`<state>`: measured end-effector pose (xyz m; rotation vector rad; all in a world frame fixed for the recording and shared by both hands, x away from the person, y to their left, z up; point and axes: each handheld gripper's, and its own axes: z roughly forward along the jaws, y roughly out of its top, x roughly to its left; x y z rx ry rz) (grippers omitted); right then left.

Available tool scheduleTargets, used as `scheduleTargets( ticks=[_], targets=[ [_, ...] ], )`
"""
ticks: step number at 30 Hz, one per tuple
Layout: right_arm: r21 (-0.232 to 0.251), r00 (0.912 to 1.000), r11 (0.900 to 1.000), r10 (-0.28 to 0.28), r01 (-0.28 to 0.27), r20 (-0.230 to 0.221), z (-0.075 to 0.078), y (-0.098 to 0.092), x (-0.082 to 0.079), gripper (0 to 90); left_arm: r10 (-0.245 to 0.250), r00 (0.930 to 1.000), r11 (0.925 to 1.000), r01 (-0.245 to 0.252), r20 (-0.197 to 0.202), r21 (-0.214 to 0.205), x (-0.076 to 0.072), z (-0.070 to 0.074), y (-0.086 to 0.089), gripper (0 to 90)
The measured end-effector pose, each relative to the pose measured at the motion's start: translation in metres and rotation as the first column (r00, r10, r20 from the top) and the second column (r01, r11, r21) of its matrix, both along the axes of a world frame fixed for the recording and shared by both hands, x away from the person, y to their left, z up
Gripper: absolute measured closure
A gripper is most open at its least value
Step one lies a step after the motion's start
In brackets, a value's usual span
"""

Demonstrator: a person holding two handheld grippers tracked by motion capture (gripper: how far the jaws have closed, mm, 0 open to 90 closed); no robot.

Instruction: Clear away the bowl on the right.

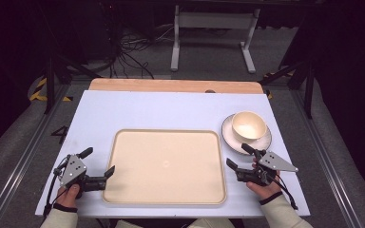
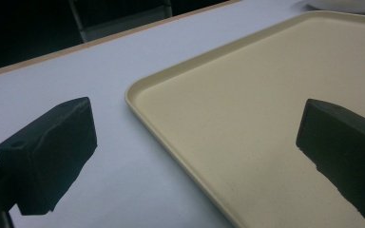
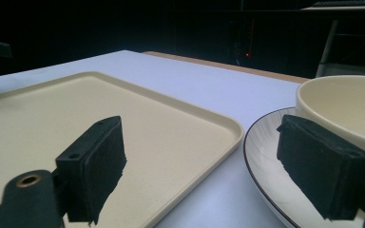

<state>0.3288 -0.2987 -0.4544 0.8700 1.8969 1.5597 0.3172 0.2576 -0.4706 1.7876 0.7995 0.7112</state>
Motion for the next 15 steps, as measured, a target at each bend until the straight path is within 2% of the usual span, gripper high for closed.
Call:
scheduleTargets(
  ticks=[8,13,15],
  targets=[
    [-0.019,0.9997,0.9996,0.020,-0.020,0.013,0.002,0.003,-0.003,17.3,-0.002,0.9999,1.0000,0.002,-0.015,-0.002,0.001,0.000,0.000,0.4],
    [-0.014,0.9992,0.9994,0.032,-0.033,-0.023,0.009,0.005,-0.004,18.1,-0.002,0.9999,1.0000,0.002,-0.014,-0.001,0.001,0.000,0.000,0.4],
    [-0.017,0.9993,0.9993,0.032,-0.033,-0.017,0.012,0.006,-0.004,18.3,-0.002,0.9999,1.0000,0.002,-0.013,0.000,0.001,0.000,0.000,0.4]
  ],
)
